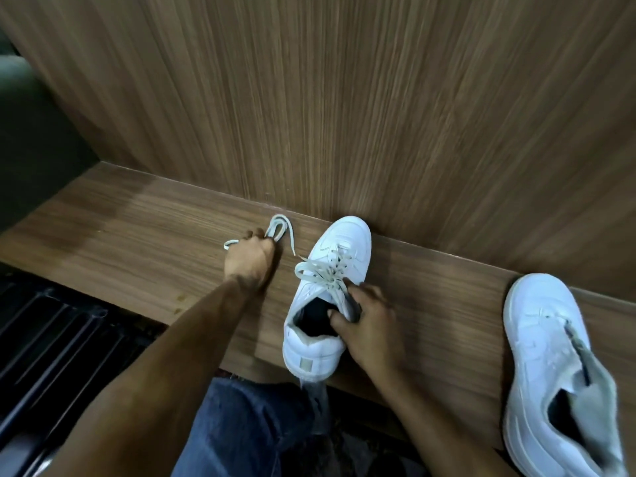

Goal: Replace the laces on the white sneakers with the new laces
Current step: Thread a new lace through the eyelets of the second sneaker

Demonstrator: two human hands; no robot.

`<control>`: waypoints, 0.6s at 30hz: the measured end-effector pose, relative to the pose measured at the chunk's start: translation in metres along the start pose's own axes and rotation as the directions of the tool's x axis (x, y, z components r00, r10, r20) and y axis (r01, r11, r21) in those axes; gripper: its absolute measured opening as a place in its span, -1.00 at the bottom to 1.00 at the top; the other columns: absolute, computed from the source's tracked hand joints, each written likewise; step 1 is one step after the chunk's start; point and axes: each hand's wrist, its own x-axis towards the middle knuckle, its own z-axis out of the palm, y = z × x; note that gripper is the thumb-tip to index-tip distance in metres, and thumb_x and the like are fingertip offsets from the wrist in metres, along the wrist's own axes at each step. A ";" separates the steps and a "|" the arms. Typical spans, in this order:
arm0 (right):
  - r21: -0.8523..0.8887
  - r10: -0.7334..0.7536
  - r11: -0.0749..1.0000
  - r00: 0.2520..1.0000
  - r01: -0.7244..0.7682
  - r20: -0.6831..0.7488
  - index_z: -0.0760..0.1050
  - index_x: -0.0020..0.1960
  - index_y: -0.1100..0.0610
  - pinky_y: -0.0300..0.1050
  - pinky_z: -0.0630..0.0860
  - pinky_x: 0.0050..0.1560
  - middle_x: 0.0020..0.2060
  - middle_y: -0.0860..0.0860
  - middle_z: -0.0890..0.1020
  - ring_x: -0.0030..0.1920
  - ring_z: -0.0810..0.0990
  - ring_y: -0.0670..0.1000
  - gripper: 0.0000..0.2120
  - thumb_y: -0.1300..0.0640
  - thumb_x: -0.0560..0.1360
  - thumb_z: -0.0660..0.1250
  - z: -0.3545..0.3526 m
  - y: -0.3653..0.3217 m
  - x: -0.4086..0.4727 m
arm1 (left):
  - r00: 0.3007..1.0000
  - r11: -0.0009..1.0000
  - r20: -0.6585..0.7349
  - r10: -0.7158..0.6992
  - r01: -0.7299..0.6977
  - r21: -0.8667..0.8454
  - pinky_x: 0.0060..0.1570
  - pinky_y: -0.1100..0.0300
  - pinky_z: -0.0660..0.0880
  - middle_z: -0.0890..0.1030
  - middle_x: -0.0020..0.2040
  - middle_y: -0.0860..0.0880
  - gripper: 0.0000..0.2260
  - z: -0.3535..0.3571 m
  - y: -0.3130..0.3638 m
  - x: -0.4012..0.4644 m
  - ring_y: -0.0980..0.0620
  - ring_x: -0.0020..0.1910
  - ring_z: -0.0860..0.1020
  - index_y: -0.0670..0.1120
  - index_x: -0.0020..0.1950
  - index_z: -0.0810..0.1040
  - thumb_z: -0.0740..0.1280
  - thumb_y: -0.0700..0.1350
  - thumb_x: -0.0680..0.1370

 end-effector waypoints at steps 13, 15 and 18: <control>0.156 -0.018 0.987 0.933 -0.041 0.359 0.07 0.56 0.06 -0.28 0.18 0.37 0.45 -0.12 0.25 0.46 0.21 -0.10 -0.25 -0.12 0.52 0.34 -0.035 0.008 -0.005 | 0.953 0.665 0.084 -0.291 0.265 -0.699 -0.11 0.12 0.51 0.66 -0.16 -0.14 -0.96 -0.070 0.000 -0.081 -0.21 -0.07 0.60 0.02 -0.14 0.61 0.38 -0.10 0.43; 0.089 -0.028 0.996 0.972 0.008 0.232 0.11 0.55 0.06 -0.26 0.17 0.38 0.47 -0.10 0.26 0.47 0.20 -0.09 -0.29 -0.14 0.53 0.31 -0.075 0.016 -0.017 | 0.959 0.595 0.005 -0.283 0.180 -0.784 -0.12 0.15 0.50 0.64 -0.25 -0.08 -0.92 -0.103 0.020 -0.091 -0.13 -0.16 0.60 0.01 -0.20 0.58 0.35 -0.17 0.43; -0.174 0.014 0.985 0.996 0.002 0.091 0.35 0.45 0.06 -0.12 0.22 0.40 0.44 0.06 0.37 0.46 0.28 0.06 -0.46 -0.12 0.53 0.31 -0.132 0.045 -0.028 | 0.967 0.540 -0.115 -0.227 0.027 -0.841 -0.16 0.30 0.39 0.59 -0.32 0.02 -0.92 -0.149 0.060 -0.108 0.01 -0.25 0.55 -0.09 -0.17 0.63 0.37 -0.24 0.41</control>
